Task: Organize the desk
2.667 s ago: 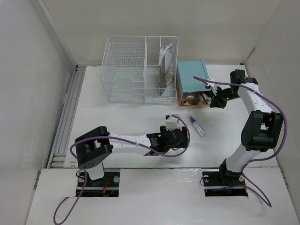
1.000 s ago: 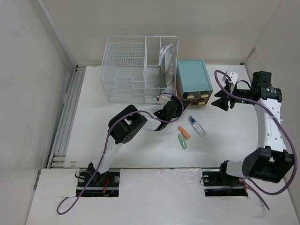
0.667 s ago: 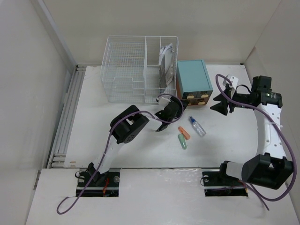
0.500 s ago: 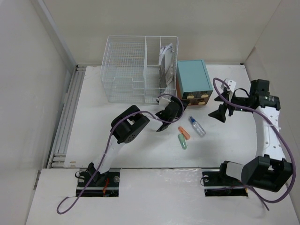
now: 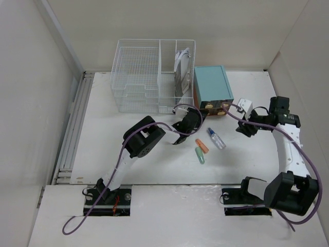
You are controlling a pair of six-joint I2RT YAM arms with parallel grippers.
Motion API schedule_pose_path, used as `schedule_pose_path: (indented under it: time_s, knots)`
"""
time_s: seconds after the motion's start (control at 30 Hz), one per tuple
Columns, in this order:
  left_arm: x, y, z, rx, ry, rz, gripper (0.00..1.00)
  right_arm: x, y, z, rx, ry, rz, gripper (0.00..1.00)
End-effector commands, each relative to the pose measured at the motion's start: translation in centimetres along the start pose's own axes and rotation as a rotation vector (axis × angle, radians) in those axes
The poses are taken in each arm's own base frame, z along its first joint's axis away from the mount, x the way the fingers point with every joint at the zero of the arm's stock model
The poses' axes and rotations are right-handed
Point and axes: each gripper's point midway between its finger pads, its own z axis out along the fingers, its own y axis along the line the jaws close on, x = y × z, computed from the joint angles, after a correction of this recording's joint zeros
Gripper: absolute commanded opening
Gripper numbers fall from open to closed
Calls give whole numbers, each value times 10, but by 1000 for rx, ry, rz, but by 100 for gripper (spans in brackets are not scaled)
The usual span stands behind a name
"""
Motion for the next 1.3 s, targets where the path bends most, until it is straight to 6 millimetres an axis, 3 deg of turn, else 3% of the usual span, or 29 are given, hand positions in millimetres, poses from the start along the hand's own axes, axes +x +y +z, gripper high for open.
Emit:
schedule_pose_path:
  time_s: [0.0, 0.07, 0.2, 0.27, 0.33, 0.43, 0.6, 0.67, 0.8, 0.87, 0.97, 1.17, 1.27]
  knots:
    - [-16, -10, 11, 21, -72, -28, 22, 4, -5, -1, 27, 9, -60, 50]
    - [-16, -5, 12, 13, -72, -33, 20, 5, -2, 0, 12, 22, -85, 52]
    - [-17, -10, 13, 22, -81, -37, 22, 14, 14, 14, -89, 53, -82, 68]
    - [-18, 0, 13, -16, -83, -30, 24, 11, 23, 22, -140, 39, -80, 70]
    - [-17, -3, 16, -26, -83, -26, 33, 10, 26, 27, -167, 30, -74, 73]
    - [-19, 6, 17, -66, -96, -8, 33, 10, 30, 32, -197, 21, -51, 74]
    - [-21, 9, 15, -89, -106, 12, 20, 10, 22, 38, -184, 20, -8, 74]
    - [-21, 2, 14, -79, -106, 8, 20, 9, 21, 42, -187, 18, -5, 76]
    - [-18, 11, 7, -97, -98, 20, 17, 18, 23, 55, -211, 52, -9, 86]
    - [-13, 5, 1, -89, -87, 29, 17, 14, 24, 63, -217, 54, -5, 86]
    - [-18, 11, -5, -103, -99, 36, 17, 11, 17, 74, -189, 55, -19, 88]
    - [-7, 26, -23, -127, -72, 68, 17, 16, 11, 95, -161, 91, 18, 91]
    - [-3, 19, -28, -105, -63, 61, 17, 19, 8, 100, -138, 103, 38, 93]
